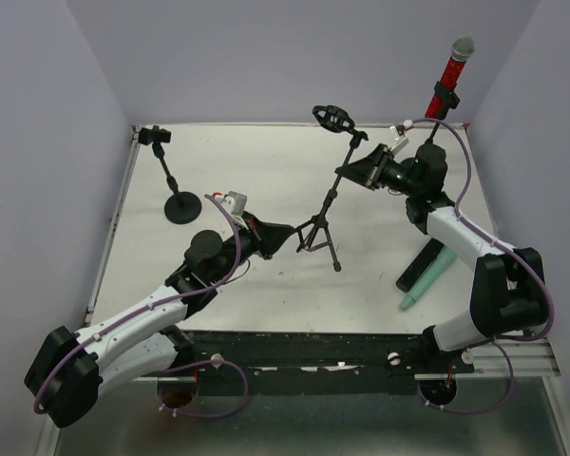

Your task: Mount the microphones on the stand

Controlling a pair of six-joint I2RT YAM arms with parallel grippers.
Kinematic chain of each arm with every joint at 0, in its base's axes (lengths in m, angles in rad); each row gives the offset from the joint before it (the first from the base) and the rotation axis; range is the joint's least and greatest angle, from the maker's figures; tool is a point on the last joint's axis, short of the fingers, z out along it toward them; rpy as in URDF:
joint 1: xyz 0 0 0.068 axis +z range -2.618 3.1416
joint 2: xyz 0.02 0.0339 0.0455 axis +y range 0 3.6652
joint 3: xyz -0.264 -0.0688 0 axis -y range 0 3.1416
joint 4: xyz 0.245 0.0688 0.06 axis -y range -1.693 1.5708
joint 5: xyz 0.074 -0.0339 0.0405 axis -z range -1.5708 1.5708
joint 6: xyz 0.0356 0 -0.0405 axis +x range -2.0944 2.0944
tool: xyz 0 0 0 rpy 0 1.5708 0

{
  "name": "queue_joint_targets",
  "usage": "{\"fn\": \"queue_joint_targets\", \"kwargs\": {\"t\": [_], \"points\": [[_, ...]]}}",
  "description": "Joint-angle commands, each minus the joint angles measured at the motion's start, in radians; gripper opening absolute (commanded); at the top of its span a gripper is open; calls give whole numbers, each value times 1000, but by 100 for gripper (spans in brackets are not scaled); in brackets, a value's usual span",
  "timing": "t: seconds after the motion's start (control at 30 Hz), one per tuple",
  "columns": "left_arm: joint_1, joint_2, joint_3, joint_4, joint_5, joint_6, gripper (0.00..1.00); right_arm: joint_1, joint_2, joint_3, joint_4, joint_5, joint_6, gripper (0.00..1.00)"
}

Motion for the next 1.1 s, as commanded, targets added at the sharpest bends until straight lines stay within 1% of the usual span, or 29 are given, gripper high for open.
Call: {"fn": "queue_joint_targets", "kwargs": {"t": [0.0, 0.1, 0.13, 0.2, 0.33, 0.4, 0.47, 0.53, 0.6, 0.67, 0.7, 0.8, 0.9, 1.07], "points": [[-9, -18, 0, 116, 34, 12, 0, 4, 14, 41, -9, -29, -59, 17], [-9, -30, -9, 106, 51, 20, 0, 2, 9, 52, -14, -27, -91, 16], [-9, -35, -12, 99, 55, 22, 5, 4, 9, 58, -16, -29, -108, 15], [-9, -49, -20, 82, 60, 22, 29, 4, 2, 70, -26, -26, -143, 14], [-9, -99, -44, 44, 63, 31, 72, 4, -8, 111, -77, -7, -254, 13], [-9, -142, -48, -22, 42, 58, 85, 4, -14, 143, -121, 6, -353, 13], [-9, -200, -43, -109, 2, 94, 92, 4, -20, 160, -149, 23, -433, 13], [-8, -273, -34, -219, -43, 126, 97, 4, -26, 165, -172, 31, -525, 13], [-7, -348, -26, -317, -84, 153, 99, 4, -31, 144, -151, 32, -587, 13], [-6, -417, -29, -387, -109, 175, 98, 2, -29, 106, -90, 25, -624, 13], [-6, -444, -32, -410, -148, 180, 98, 4, -28, 78, -53, 25, -642, 13], [-4, -523, -57, -459, -176, 181, 98, 4, -6, 36, 59, 5, -670, 13], [-4, -572, -78, -484, -186, 172, 98, 4, 31, 42, 128, -9, -703, 13], [-4, -583, -80, -505, -184, 155, 98, 9, 78, 41, 254, -33, -762, 13]]}}
